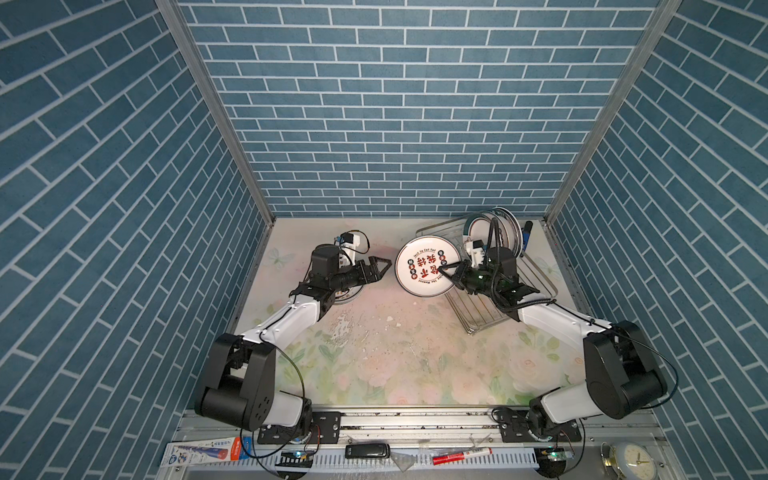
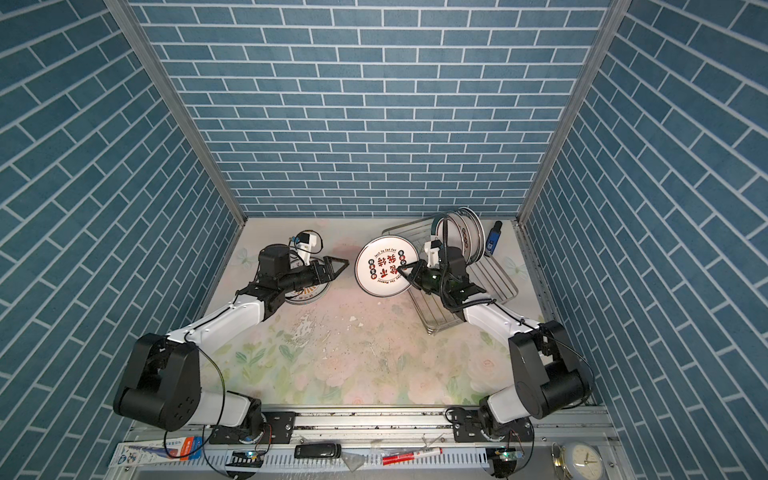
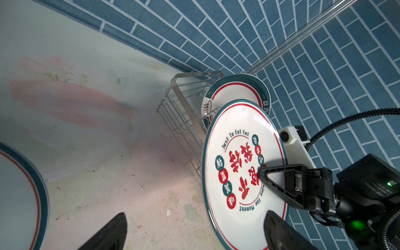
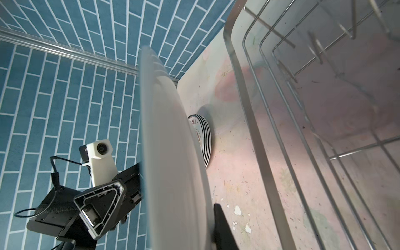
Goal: Unload the plates from the dish rack
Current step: 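Carry the red-lettered plate toward the left gripper while the left gripper grasps its rim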
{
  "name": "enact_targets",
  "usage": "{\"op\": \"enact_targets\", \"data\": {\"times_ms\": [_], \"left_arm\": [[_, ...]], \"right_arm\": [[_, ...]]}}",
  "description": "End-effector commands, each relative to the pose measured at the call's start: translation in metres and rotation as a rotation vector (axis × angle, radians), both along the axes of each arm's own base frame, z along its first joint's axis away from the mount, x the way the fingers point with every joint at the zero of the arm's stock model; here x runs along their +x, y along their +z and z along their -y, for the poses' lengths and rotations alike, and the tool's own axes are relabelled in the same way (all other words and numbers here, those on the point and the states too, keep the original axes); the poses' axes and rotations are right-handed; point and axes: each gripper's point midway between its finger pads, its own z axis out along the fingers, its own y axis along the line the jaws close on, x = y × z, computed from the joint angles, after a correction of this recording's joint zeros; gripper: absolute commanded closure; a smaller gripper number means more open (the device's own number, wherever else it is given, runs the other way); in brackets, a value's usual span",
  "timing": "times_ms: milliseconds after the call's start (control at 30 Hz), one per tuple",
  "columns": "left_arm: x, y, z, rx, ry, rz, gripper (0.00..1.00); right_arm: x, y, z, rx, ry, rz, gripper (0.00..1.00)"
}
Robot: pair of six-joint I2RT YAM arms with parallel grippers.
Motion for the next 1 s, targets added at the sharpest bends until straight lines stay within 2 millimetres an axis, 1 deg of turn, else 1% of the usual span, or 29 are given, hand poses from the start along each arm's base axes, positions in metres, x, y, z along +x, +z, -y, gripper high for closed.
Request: {"op": "enact_targets", "data": {"times_ms": [0,100,300,367,467,667,733,800,833,867,967], "left_arm": [[-0.001,-0.005,0.005,-0.018,-0.020,-0.013,0.02],[0.000,-0.007,0.004,-0.009,-0.014,-0.019,0.04],[0.001,-0.007,0.010,-0.042,-0.039,-0.030,0.13],[0.001,-0.006,0.015,-0.063,-0.067,-0.036,0.19],[0.003,-0.008,0.017,-0.076,-0.077,-0.042,0.25],[0.003,-0.005,0.023,-0.114,-0.103,-0.041,0.44],[0.003,-0.005,0.023,-0.119,-0.104,-0.038,0.49],[0.003,-0.005,0.024,-0.122,-0.107,-0.041,0.56],[0.004,-0.005,0.024,-0.122,-0.106,-0.041,0.63],[0.004,-0.007,0.024,-0.121,-0.104,-0.048,0.69],[0.005,-0.007,0.024,-0.114,-0.105,-0.056,0.74]], "right_arm": [[0.010,0.055,-0.022,0.138,0.043,0.115,1.00],[0.010,0.054,-0.030,0.161,0.058,0.109,1.00],[0.010,0.052,-0.046,0.199,0.095,0.097,1.00],[0.009,0.051,-0.051,0.199,0.108,0.098,1.00],[0.008,0.051,-0.057,0.205,0.132,0.104,1.00],[0.010,0.046,-0.063,0.215,0.147,0.091,1.00],[0.011,0.043,-0.065,0.216,0.156,0.082,1.00],[0.011,0.042,-0.068,0.223,0.166,0.080,1.00],[0.012,0.041,-0.068,0.225,0.168,0.075,1.00],[0.012,0.041,-0.069,0.224,0.169,0.075,0.99],[0.013,0.039,-0.071,0.210,0.182,0.079,0.92]]}}
